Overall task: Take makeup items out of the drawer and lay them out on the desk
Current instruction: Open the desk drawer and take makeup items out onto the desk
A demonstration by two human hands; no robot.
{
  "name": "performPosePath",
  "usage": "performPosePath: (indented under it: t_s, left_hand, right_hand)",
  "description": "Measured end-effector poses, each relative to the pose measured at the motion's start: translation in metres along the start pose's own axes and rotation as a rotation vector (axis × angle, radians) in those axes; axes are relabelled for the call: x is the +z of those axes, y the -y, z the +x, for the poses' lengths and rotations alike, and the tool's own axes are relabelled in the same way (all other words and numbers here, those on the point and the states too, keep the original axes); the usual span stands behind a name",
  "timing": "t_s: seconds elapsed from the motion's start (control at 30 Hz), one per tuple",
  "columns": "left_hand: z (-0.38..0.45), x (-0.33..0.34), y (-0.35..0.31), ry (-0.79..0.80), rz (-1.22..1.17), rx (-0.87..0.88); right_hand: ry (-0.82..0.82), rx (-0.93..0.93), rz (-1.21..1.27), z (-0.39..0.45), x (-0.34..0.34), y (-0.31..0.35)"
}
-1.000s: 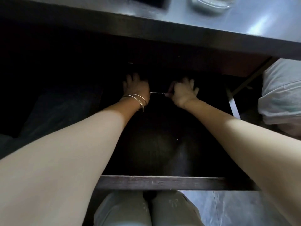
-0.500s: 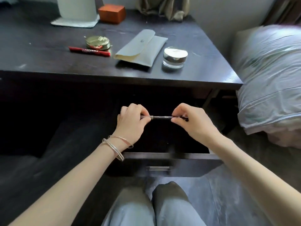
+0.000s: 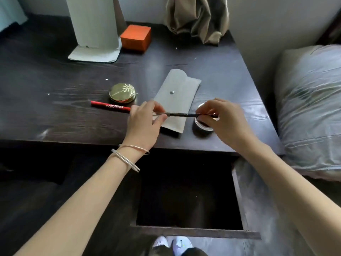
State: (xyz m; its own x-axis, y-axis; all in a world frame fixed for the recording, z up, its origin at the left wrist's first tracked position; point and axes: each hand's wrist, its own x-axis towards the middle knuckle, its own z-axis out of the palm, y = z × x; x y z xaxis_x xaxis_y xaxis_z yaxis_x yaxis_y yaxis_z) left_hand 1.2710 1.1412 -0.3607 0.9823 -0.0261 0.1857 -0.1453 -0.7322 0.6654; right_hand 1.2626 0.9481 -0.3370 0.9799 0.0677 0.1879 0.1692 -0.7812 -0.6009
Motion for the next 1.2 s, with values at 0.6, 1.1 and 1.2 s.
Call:
performPosePath:
  t_s: [0.6,1.1,1.2]
  left_hand:
    - [0.055,-0.005,0.014,0.046,0.099,-0.159]
    - [-0.143,0.001,-0.009,0.310,-0.144,-0.284]
    - [-0.172,0.020,-0.007,0.454,-0.178,-0.364]
  right_hand:
    - [0.159,0.160,-0.050,0.078,0.025,0.003]
    - [0.183,0.576,0.304,-0.161,0.029,0.027]
    - [0.254,0.670,0.288,-0.196,0.040,0.016]
